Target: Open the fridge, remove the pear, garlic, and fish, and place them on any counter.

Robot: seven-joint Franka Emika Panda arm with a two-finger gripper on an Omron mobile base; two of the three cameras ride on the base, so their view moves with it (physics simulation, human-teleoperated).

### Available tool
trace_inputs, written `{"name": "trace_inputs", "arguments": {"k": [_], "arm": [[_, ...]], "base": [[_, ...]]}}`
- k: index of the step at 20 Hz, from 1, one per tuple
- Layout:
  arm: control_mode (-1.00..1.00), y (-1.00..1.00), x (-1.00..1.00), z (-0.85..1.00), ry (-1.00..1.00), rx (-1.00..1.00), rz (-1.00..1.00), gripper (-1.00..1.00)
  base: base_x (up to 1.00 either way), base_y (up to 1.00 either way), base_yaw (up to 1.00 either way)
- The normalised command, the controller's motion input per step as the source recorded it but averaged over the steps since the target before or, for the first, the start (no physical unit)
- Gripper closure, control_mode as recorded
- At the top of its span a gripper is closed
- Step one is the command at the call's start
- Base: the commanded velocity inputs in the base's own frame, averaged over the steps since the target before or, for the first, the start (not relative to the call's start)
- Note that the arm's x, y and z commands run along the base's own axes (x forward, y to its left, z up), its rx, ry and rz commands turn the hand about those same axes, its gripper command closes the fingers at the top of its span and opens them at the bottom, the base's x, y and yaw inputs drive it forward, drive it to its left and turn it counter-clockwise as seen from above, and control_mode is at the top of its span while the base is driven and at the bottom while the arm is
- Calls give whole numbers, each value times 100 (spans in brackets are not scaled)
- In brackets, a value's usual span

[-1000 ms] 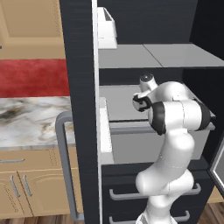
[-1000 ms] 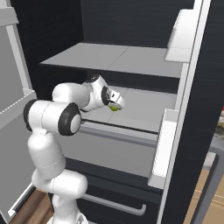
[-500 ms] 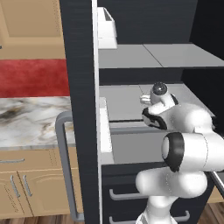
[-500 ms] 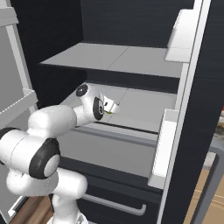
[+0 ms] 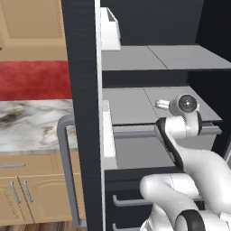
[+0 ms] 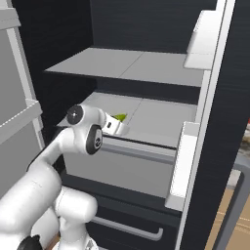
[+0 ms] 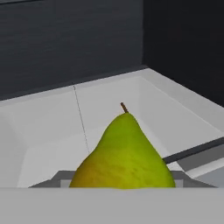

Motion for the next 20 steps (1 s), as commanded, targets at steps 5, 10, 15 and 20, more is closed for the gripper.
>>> {"name": "trace_inputs", "arguments": {"k": [5, 10, 15, 20], "arm": [[-100, 16, -100, 83, 19, 1, 2, 100], [-100, 32, -96, 34, 28, 0, 7, 100], [100, 10, -39, 0, 4, 0, 1, 100], [100, 0, 0, 0, 0, 0, 0, 100]], "base": [[0, 0, 0], [0, 0, 0], [-60, 1, 0], [-100, -11, 0]]}}
